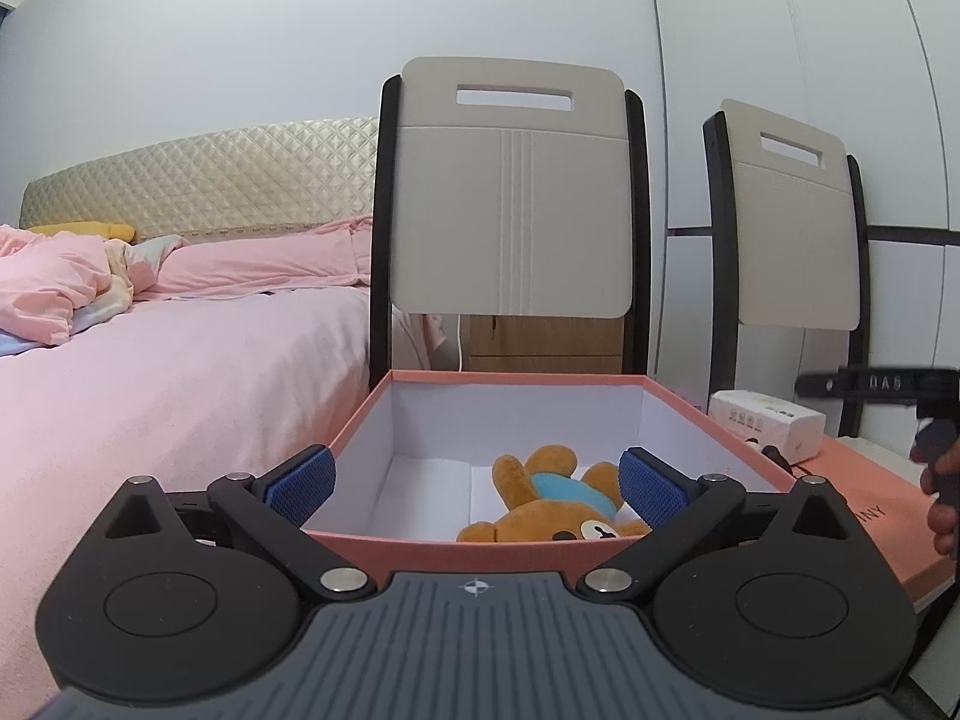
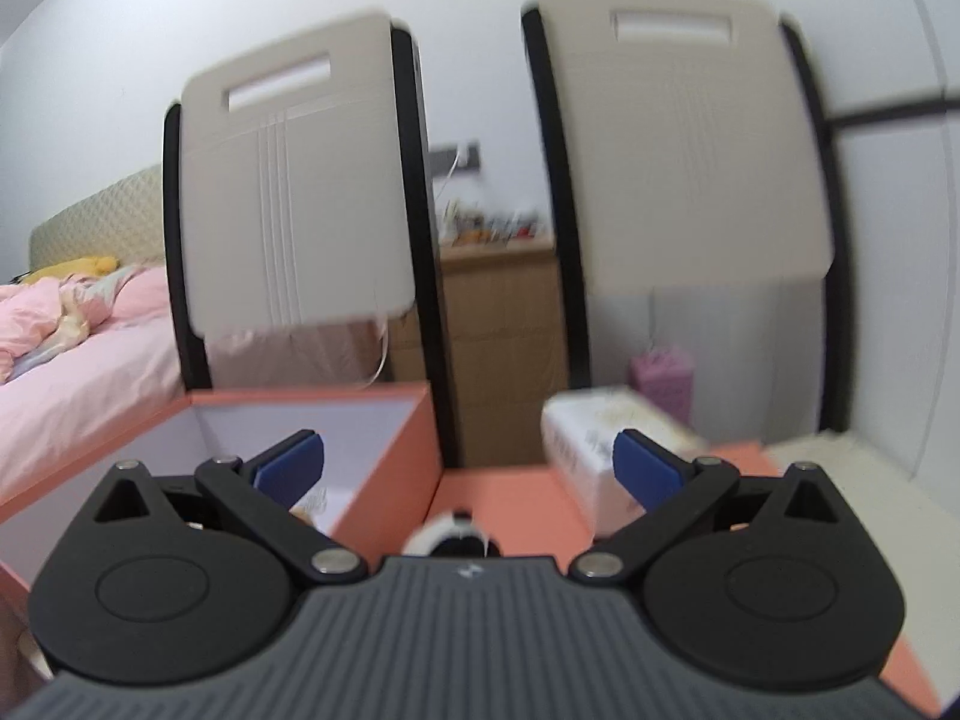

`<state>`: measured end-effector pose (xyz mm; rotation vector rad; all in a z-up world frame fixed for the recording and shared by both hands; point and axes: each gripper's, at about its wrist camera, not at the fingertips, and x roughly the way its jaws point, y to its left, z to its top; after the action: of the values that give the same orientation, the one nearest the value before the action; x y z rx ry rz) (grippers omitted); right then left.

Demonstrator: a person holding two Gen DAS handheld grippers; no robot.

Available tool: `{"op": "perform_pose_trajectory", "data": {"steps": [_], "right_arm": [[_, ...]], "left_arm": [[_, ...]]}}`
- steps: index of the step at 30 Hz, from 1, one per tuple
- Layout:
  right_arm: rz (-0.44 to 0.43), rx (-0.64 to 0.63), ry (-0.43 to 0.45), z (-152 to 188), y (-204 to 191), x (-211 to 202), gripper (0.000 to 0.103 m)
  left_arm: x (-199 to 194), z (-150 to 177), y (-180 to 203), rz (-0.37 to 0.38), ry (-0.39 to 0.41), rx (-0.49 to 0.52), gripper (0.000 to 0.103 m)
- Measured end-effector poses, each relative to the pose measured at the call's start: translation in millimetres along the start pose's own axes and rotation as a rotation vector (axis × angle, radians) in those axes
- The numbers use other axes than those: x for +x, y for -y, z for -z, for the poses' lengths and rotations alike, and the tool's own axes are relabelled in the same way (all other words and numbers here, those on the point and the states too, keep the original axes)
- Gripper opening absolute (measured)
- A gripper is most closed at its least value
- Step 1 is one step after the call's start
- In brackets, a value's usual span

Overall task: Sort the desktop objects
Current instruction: 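Move the right gripper to the black-and-white panda plush and grasp it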

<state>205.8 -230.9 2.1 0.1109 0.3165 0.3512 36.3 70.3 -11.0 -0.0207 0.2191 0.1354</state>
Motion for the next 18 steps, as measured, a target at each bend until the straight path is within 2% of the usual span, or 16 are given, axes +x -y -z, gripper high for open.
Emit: {"op": "perform_pose_trajectory", "data": {"steps": [4, 5, 7, 12, 14, 18], "right_arm": [[-0.073, -0.004, -0.156, 15.8, 15.6, 17.0, 0.1], [-0.095, -0.034, -0.188, 19.0, 15.9, 20.1, 0.094], [-0.131, -0.122, -0.226, 24.8, 12.8, 23.6, 0.093], [-0.179, -0.257, -0.262, 34.7, 3.6, 25.6, 0.089], [-0.175, -0.28, -0.273, 37.1, 2.6, 31.4, 0.082], [-0.184, -0.297, -0.289, 39.6, 0.1, 43.7, 0.076]], "left_arm": [[4.4, 2.6, 1.8, 0.002, -0.025, 0.007, 0.102], [5.3, 2.9, 1.5, 0.001, -0.031, 0.006, 0.102], [6.5, 2.8, 0.6, 0.003, -0.039, -0.001, 0.102], [8.2, 3.7, -1.1, 0.01, -0.06, -0.015, 0.102], [8.6, 4.0, -1.7, 0.011, -0.066, -0.02, 0.102], [10.0, 5.9, -1.8, 0.015, -0.08, -0.022, 0.102]]}}
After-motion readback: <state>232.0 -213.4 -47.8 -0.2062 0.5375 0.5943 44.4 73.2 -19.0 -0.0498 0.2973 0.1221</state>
